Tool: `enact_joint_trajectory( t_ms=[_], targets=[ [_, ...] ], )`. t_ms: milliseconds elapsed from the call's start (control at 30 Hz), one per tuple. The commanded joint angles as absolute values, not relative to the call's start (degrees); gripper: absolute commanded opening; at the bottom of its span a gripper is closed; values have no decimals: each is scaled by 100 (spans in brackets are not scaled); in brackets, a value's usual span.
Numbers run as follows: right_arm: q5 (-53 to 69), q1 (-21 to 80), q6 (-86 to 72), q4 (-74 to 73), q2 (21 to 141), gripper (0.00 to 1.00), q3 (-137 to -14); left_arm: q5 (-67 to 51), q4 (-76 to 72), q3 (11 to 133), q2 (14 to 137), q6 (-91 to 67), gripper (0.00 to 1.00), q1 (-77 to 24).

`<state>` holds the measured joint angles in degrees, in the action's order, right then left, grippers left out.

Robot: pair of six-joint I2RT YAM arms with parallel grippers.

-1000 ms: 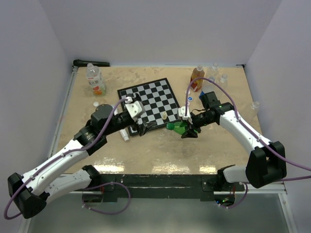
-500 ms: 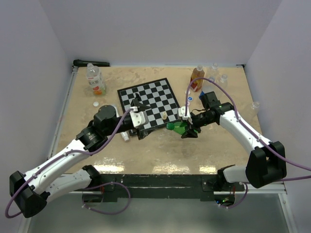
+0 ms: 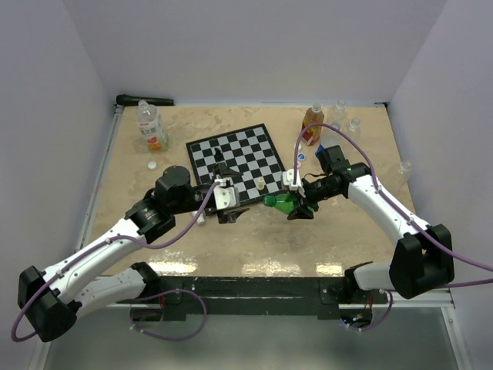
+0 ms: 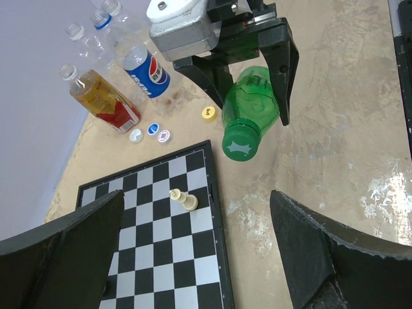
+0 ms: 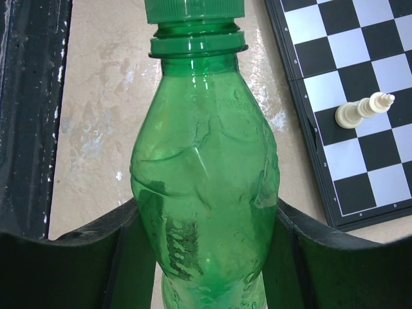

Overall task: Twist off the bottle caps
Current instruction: Unscrew the bottle cap from the plastic bottle.

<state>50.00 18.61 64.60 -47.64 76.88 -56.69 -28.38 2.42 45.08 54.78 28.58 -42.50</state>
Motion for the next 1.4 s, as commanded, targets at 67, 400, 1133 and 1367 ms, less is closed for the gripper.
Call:
enact_joint_trajectory(
  t_ms=[67, 400, 1133, 1367],
  targets=[
    [5027, 1846, 6565, -4834, 7726, 3, -5801, -3120, 88, 4509, 5563, 3006, 99, -4245],
    [5019, 1846, 6583, -4860, 7752, 3, -5810, -3331, -220, 4465, 5713, 2997, 99, -4254],
    [5027, 1846, 6601, -4887, 7761, 3, -5818, -3638, -316, 4412, 5809, 3059, 99, -4254],
    [5019, 1846, 6601, -4878, 7761, 3, -5818, -3814, -562, 4430, 5985, 3006, 98, -4254]
  ],
)
